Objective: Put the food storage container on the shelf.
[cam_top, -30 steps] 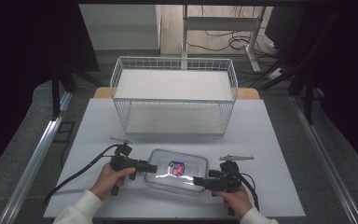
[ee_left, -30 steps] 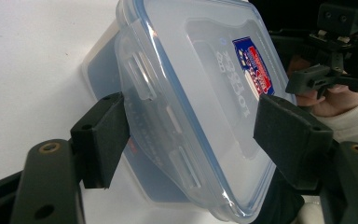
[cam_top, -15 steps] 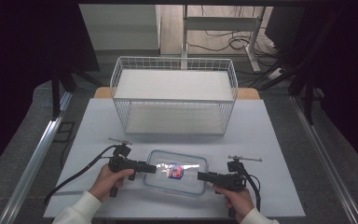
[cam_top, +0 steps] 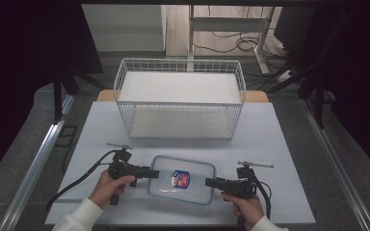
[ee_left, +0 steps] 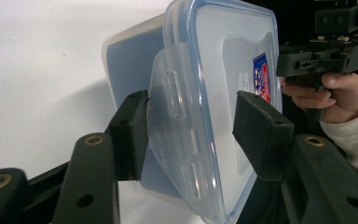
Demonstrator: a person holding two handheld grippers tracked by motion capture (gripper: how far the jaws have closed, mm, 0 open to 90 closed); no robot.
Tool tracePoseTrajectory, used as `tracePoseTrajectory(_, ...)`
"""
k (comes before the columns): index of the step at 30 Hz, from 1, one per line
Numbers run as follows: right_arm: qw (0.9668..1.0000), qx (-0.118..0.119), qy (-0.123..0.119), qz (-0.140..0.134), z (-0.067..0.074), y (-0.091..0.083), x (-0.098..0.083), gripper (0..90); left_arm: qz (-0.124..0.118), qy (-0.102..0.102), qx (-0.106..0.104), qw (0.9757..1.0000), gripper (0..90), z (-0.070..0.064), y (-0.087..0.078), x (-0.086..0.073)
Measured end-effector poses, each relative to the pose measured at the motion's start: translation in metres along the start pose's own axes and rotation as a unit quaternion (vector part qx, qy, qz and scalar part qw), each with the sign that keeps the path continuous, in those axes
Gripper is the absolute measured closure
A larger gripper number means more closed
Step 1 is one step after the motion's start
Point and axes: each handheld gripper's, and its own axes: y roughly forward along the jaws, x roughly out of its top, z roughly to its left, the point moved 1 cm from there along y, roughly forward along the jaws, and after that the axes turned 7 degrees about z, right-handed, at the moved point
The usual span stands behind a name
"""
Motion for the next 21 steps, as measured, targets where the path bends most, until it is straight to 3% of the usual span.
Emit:
tracePoseTrajectory(9,1.0000,-0.002,-0.006,-0.008,0.002,-0.004,0.002,51.7,-0.008,0.010,0.009,0.9999,48.5,-0.006,-0.002,0.002)
tracePoseTrajectory(21,0.9993,-0.006,-0.030,-0.020,0.003,-0.007,0.011,51.8,-0.022,0.014,0.015,0.9996,48.5,-0.009,-0.004,0.009)
